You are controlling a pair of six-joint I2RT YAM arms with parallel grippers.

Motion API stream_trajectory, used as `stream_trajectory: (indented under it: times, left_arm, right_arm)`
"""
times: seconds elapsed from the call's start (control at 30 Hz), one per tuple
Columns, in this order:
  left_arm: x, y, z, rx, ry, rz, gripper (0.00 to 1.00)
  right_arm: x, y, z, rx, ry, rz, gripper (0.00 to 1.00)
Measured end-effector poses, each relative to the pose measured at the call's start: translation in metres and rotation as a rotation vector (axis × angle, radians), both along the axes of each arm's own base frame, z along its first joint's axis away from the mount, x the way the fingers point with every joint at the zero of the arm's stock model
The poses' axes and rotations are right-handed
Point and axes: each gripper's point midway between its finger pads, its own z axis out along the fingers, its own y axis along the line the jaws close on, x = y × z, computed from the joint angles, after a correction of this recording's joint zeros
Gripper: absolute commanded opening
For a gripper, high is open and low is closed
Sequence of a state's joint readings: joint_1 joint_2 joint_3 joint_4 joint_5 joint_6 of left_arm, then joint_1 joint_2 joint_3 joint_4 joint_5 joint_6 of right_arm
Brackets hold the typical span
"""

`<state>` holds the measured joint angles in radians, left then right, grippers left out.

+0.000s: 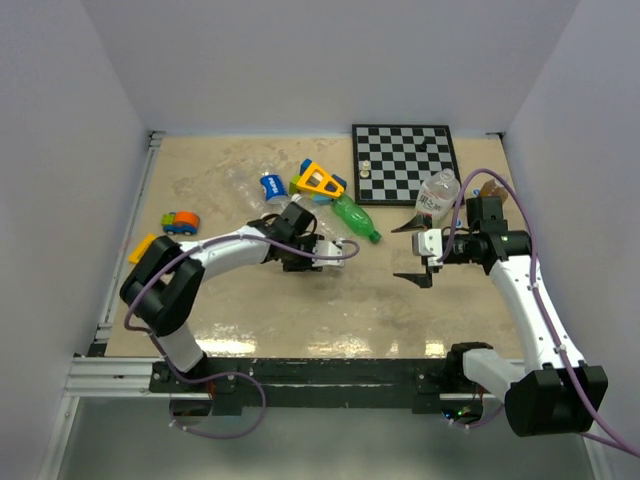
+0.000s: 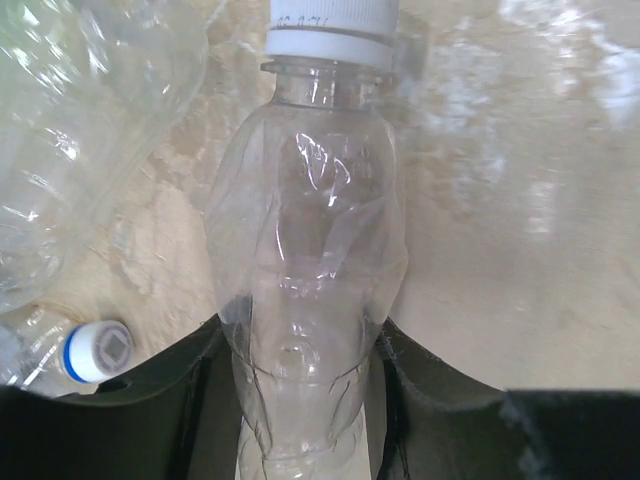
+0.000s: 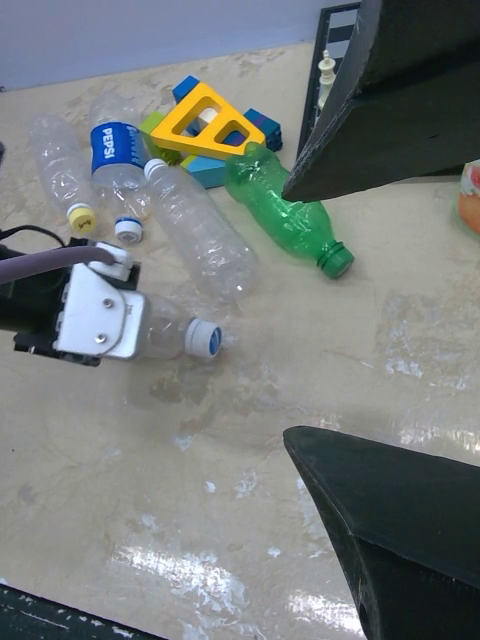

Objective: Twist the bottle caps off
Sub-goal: Pick up the plastic bottle at the center of the board.

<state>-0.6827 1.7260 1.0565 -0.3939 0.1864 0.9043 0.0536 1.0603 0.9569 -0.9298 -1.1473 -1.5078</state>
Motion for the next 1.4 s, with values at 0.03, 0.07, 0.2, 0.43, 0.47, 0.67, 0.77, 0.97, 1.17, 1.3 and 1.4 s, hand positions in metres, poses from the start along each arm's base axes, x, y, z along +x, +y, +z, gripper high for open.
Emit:
stream_trajectory:
  times: [0.03,0.07,0.2,0.43,0.47,0.67,0.77,0.97,1.17,1.3,1.4]
  left_arm:
    - [-0.007,0.001,0.003,-0.012,0.009,0.005,0.09]
    - [-0.013,0.002,0.007,-0.028,0.016,0.013,0.08]
    - [-0.036,-0.001,0.034,-0.139,0.040,0.064,0.03]
    - [-0.061,-0.013,0.081,-0.384,0.117,0.199,0.00]
    - [-0.064,-0.013,0.084,-0.405,0.130,0.215,0.00]
    - [-0.073,-0.019,0.102,-0.512,0.184,0.291,0.00]
    - [-0.075,-0.018,0.105,-0.546,0.189,0.313,0.00]
    - [-0.076,-0.020,0.106,-0.570,0.205,0.342,0.00]
    - [-0.076,-0.021,0.109,-0.584,0.212,0.353,0.00]
    - [-0.076,-0.022,0.111,-0.595,0.214,0.357,0.00]
    - [-0.076,-0.023,0.112,-0.600,0.213,0.354,0.00]
  right_arm:
    - [0.000,0.000,0.000,0.000,0.000,0.000,0.97]
    - [0.000,0.000,0.000,0.000,0.002,0.000,0.97]
    - [-0.003,0.000,-0.003,-0.002,0.025,0.000,0.96]
    - [0.005,0.001,0.008,0.009,0.162,-0.039,0.88]
    - [0.007,0.003,0.011,0.009,0.188,-0.045,0.86]
    - [0.010,0.044,0.026,-0.025,0.397,-0.051,0.85]
    - [0.002,0.067,0.026,-0.041,0.494,-0.046,0.84]
    - [0.018,0.085,0.021,-0.042,0.655,-0.094,0.81]
    - [0.018,0.097,0.007,-0.059,0.748,-0.096,0.80]
    - [0.016,0.100,0.007,-0.058,0.757,-0.091,0.80]
    - [0.016,0.100,0.008,-0.058,0.760,-0.092,0.80]
